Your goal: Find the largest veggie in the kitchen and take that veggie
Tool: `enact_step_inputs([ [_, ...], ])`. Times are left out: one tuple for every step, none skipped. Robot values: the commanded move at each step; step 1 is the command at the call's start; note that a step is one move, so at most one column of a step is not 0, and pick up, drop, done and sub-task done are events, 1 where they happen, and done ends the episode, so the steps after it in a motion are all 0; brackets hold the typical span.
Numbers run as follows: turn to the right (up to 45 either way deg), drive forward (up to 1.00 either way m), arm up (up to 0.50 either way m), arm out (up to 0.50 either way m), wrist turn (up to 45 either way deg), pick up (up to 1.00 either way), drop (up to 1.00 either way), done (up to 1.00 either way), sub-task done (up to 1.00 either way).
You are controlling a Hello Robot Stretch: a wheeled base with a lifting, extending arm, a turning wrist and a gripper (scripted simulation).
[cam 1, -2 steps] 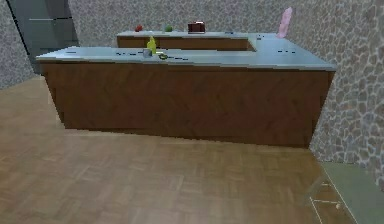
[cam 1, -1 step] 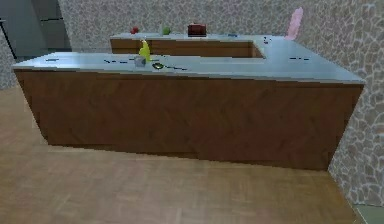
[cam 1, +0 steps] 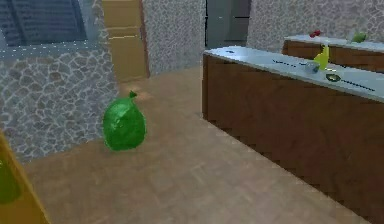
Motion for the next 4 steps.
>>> enact_step_inputs([
  [-18.0, 0.0, 0.0, 0.0, 0.0, 0.0, 0.0, 0.0, 0.0],
  [0.0, 0.35, 0.0, 0.0, 0.0, 0.0, 0.0, 0.0, 0.0],
  [24.0, 0.0, 0.0, 0.0, 0.0, 0.0, 0.0, 0.0, 0.0],
  [3.0, 0.0, 0.0, 0.0, 0.0, 0.0, 0.0, 0.0, 0.0],
])
